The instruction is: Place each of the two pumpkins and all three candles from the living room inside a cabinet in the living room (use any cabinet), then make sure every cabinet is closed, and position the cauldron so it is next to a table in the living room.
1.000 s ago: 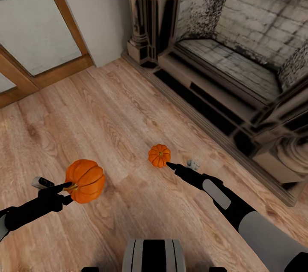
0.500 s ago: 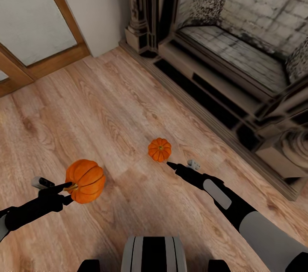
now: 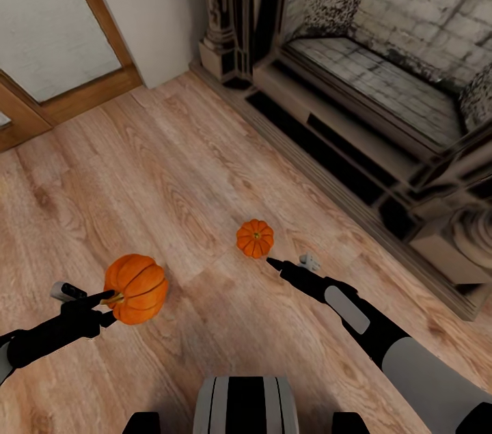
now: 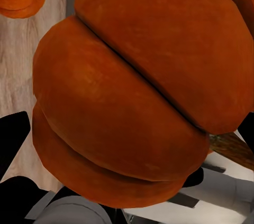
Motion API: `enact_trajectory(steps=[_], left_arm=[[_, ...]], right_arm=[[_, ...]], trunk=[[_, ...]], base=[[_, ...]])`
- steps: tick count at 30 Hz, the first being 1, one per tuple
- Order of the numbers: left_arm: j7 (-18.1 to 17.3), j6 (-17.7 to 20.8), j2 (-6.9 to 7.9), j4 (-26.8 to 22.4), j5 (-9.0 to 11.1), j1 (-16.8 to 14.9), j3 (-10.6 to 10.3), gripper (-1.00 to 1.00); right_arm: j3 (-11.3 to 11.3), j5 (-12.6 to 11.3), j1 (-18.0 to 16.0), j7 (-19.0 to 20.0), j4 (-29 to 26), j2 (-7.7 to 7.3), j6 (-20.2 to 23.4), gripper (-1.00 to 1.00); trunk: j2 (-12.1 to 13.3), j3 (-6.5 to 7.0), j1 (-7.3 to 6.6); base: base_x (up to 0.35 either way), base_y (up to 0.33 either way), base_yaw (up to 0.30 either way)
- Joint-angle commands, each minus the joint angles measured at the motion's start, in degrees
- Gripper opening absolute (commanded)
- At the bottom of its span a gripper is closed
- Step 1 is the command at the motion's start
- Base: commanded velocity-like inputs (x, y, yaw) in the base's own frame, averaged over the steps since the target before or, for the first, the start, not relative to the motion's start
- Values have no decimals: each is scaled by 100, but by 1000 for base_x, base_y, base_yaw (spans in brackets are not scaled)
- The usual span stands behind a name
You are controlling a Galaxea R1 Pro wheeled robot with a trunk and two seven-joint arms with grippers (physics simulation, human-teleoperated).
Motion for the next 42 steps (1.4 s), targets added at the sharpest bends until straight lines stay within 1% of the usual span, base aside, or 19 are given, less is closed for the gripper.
enact_trajectory(steps=[1, 13, 19, 35, 42], left_arm=[[5, 46, 2, -1, 24, 0, -2, -100], [5, 46, 0, -11, 23, 1, -9, -100], [5, 46, -5, -15, 24, -1, -10, -100], [5, 46, -7, -10, 26, 0, -13, -100], [5, 46, -7, -3, 52, -2, -13, -100]], right_arm=[[19, -41, -4, 5, -2, -7, -10, 100], [13, -45, -4, -3, 5, -15, -53, 100], [12, -49, -4, -4, 12, -26, -59, 100], [14, -52, -4, -22, 26, -30, -165, 100], [12, -52, -4, -60, 36, -10, -165, 100]], trunk=[[-1, -3, 1], [-1, -3, 1], [-1, -3, 1], [-1, -3, 1], [-1, -3, 1]], base=[[209, -6, 0], [136, -6, 0], [38, -4, 0], [112, -31, 0], [12, 103, 0]])
